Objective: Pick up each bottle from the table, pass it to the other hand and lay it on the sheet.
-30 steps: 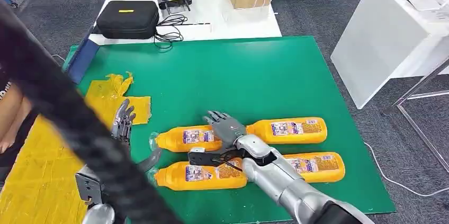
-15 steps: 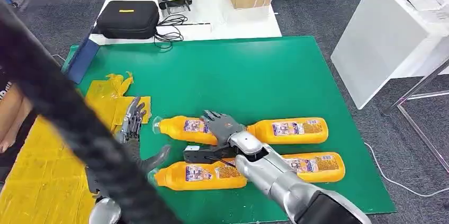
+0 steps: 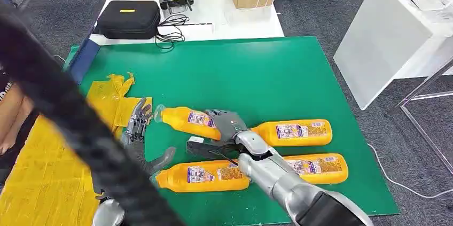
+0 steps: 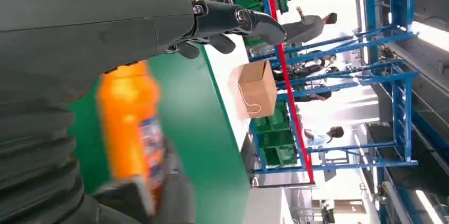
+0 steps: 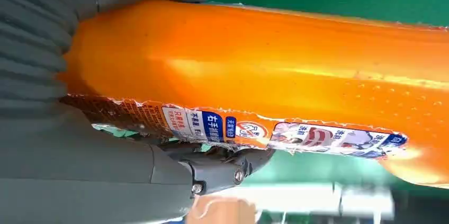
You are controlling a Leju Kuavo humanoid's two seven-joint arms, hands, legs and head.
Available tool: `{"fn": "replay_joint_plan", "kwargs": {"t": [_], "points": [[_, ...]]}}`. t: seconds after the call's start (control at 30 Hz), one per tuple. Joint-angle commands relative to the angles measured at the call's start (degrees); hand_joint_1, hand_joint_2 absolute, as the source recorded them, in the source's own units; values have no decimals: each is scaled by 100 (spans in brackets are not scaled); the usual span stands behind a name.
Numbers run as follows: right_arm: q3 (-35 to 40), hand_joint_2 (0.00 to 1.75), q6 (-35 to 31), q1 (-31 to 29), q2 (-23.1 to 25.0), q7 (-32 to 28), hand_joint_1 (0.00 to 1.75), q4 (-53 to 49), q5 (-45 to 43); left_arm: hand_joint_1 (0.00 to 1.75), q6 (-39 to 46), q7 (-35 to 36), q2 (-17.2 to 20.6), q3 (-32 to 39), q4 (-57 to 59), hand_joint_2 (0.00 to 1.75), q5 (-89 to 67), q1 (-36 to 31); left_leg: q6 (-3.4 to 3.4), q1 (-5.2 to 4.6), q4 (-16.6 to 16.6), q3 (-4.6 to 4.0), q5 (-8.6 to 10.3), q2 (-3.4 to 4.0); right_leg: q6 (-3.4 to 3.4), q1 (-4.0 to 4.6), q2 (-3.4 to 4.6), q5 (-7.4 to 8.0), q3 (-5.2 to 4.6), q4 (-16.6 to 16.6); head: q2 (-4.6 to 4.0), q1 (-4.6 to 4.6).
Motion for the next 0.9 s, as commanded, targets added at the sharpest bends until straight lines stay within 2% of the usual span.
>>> {"fn": "replay_joint_plan", "kwargs": {"t": [0.03, 0.1, 0.13, 0.2, 0.23, 0.3, 0.33, 0.4, 0.43, 0.53, 0.6, 0.63, 0.77, 0.9], "points": [[-1275, 175, -773, 1174, -105, -845, 175, -2259, -905, 0, 48, 59, -25, -101, 220, 175, -2, -62, -2, 10, 1, 10, -10, -11, -6, 11, -20, -10, 19, -10, 0, 0], [-1282, 175, -744, 1316, -132, -941, 166, -2434, -1011, 0, 45, 93, -35, -76, 266, 175, 66, -81, -1, 5, 1, -2, -4, -21, -3, 6, -25, -9, 8, -5, 0, 0], [-1437, 175, -544, 1613, -67, -1355, 164, -2890, -1689, 0, 54, 105, 10, -97, 326, 175, 103, -134, -1, 10, 2, 2, -8, -22, -5, 11, -28, -10, 15, -10, 0, 0], [-1438, 175, -494, 1806, -53, -1514, 161, -3084, -1918, 0, 77, 100, 44, -101, 332, 175, 109, -171, 0, 3, -2, -7, -2, -15, -2, 4, -19, -6, 0, -5, 0, 0], [-1460, 175, -446, 1999, -7, -1801, 155, -3338, -2298, 0, 59, 142, 57, -76, 329, 175, 222, -206, 0, 5, -1, -4, -4, -20, -3, 6, -25, -8, 6, -7, 0, 0], [-1414, 175, -296, 2185, -5, -1983, 161, -3585, -2675, 0, 32, 210, 99, -83, 357, 175, 341, -282, 0, 2, -1, -11, -1, -16, -3, 2, -19, -6, -4, -3, 0, 0], [-1347, 175, 31, 2350, -15, -2135, 162, -3809, -3152, 0, 19, 324, 126, -76, 402, 175, 484, -368, -1, 5, 0, -7, -5, -18, -5, 6, -23, -9, 2, -4, 0, 0], [-1303, 175, 32, 2385, -17, -2139, 169, -3842, -3161, 0, 18, 337, 135, -77, 414, 175, 503, -400, -1, 4, 0, -10, -3, -20, -4, 5, -24, -8, 0, -3, 0, 0], [-1128, 175, 433, 2419, -102, -2202, 164, -3902, -3422, 0, -109, 464, 191, -133, 476, 175, 631, -475, -2, 5, 0, -9, -3, -18, -5, 6, -22, -7, -1, -3, 0, 0], [-718, 175, 861, 2393, -248, -2300, 157, -3791, -3384, 0, -290, 519, 229, -225, 595, 175, 759, -626, -2, 12, 1, -4, -5, -14, -6, 13, -21, -5, 8, -9, 0, 0], [-570, 175, 991, 2371, -242, -2335, 159, -3668, -3369, 0, -341, 529, 223, -271, 639, 175, 790, -697, -1, 6, -3, -3, -3, -9, -4, 8, -14, -3, 5, -9, 0, 0], [-423, 175, 1037, 2322, -267, -2382, 145, -3569, -3256, 0, -457, 583, 243, -339, 667, 175, 863, -753, -1, 9, -1, -2, -4, -8, -5, 11, -14, -3, 7, -10, 0, 0], [-190, 175, 969, 2231, -190, -2407, 166, -3152, -3034, 0, -586, 612, 264, -504, 633, 175, 907, -852, -1, 2, -4, -5, -1, -6, -3, 3, -10, -3, -1, -5, 0, 0], [-105, 175, 937, 2181, -171, -2443, 171, -2999, -2952, 0, -649, 605, 292, -592, 557, 175, 924, -858, -1, 7, -4, -1, -4, 0, -4, 8, -6, -2, 6, -11, 0, 2]]}}
